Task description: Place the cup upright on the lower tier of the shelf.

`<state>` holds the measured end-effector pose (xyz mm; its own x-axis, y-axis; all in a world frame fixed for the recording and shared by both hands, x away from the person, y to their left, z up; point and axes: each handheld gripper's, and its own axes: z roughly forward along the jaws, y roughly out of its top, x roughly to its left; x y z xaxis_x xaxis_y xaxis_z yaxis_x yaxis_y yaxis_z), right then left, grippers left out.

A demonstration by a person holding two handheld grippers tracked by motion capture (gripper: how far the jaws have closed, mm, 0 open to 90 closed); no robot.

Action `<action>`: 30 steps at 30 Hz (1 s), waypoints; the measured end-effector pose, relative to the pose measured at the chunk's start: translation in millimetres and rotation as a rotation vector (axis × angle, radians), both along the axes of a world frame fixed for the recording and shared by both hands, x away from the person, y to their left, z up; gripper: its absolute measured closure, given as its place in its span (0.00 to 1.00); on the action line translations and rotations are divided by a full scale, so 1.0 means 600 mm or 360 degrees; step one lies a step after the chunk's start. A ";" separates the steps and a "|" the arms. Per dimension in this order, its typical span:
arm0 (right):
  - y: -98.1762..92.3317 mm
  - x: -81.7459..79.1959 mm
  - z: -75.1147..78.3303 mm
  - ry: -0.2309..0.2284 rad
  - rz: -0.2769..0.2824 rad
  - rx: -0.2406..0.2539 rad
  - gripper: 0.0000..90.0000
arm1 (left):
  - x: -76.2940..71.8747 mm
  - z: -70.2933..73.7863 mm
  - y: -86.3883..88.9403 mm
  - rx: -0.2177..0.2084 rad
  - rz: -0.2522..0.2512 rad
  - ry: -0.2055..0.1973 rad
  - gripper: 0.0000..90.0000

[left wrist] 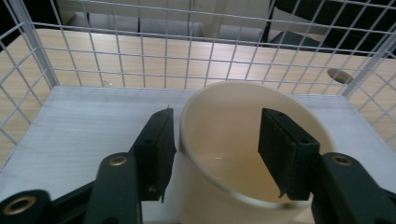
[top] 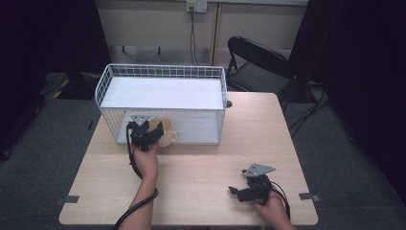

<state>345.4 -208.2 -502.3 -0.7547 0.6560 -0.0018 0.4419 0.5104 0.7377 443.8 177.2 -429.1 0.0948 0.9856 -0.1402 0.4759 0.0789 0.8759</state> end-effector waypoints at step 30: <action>0.000 0.000 0.000 0.0000 -0.0003 0.0000 0.17 | -0.049 0.000 0.009 -0.0068 -0.0216 0.0021 0.33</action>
<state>345.3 -208.1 -502.2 -0.7536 0.6573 -0.0014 0.4430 0.5095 0.7377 414.3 182.5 -429.1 0.2246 0.9569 -0.1842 0.4964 0.0503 0.8666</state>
